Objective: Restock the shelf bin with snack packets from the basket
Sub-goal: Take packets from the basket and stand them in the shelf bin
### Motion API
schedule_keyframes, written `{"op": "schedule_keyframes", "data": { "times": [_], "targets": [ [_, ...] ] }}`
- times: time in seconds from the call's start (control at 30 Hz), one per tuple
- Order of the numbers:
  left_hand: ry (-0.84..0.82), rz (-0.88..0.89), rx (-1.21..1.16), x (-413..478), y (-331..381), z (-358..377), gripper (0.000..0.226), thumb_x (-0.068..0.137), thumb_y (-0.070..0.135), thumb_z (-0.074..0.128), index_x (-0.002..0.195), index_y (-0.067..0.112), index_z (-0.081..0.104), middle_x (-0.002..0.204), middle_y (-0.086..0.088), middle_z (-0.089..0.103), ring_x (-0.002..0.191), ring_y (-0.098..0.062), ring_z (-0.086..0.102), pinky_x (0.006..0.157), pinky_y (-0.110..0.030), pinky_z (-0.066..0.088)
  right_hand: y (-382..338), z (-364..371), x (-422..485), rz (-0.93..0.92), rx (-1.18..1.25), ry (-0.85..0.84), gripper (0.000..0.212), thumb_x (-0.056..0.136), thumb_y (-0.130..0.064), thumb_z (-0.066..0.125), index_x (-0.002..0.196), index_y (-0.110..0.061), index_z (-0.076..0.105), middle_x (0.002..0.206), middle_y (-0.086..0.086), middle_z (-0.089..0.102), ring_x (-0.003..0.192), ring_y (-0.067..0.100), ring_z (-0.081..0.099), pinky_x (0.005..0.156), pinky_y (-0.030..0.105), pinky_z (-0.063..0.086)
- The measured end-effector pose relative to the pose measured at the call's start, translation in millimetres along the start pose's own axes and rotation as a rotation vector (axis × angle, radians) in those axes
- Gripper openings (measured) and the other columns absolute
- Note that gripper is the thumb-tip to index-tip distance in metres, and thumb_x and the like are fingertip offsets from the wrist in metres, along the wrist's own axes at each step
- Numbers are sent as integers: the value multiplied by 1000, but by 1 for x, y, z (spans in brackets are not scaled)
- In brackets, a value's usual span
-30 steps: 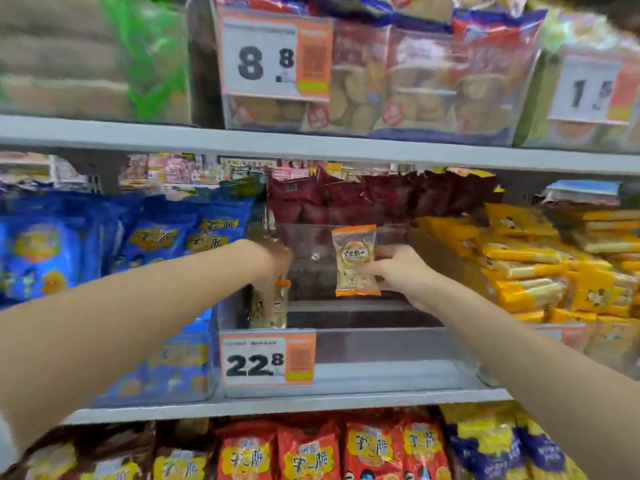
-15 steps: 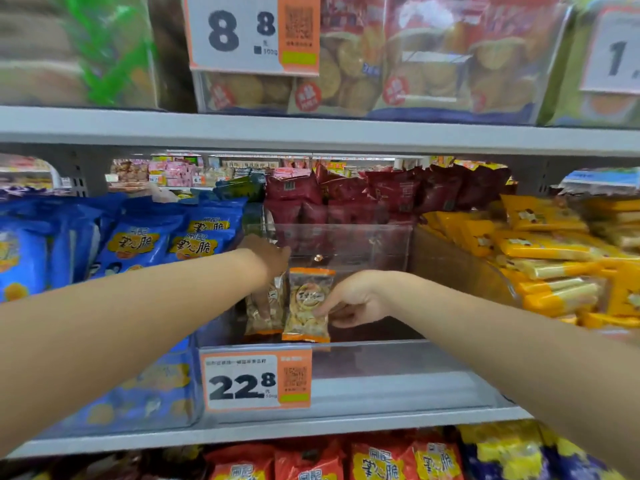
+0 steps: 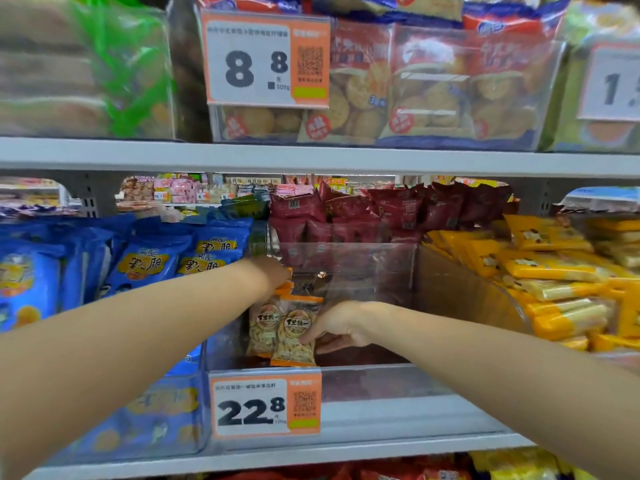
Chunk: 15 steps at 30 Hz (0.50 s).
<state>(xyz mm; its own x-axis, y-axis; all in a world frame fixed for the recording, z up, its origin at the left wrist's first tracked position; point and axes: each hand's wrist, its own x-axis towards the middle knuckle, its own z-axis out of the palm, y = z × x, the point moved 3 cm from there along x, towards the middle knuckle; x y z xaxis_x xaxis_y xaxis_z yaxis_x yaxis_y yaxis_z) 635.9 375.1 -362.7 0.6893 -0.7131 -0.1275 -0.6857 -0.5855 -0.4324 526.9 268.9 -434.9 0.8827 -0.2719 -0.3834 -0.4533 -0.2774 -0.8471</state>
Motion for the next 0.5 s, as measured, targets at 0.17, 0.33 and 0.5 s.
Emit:
{"op": "schedule_keyframes", "data": {
  "times": [0.17,0.33,0.5],
  "targets": [
    [-52,20,-29,-3,-1,-9,61,76,16,80,129,18,50,126,-3,55,106,-22,57,89,-35,53,-10,8,3,-40,-26,-6,44,83,2,72,124,-5,58,131,10,58,118,21,57,90,32,56],
    [-53,77,-116,-15,-4,-29,61,79,18,78,135,20,53,129,-2,57,113,-21,57,94,-34,50,-21,19,6,-103,-41,59,59,82,2,73,134,-2,46,143,14,44,126,30,50,86,36,58],
    [-11,147,-167,-21,-4,-24,59,73,29,83,126,18,59,115,0,63,96,-15,57,82,-28,49,-25,28,1,-185,-226,163,47,84,-5,73,126,-1,52,128,16,56,108,29,64,84,39,59]
  ]
}}
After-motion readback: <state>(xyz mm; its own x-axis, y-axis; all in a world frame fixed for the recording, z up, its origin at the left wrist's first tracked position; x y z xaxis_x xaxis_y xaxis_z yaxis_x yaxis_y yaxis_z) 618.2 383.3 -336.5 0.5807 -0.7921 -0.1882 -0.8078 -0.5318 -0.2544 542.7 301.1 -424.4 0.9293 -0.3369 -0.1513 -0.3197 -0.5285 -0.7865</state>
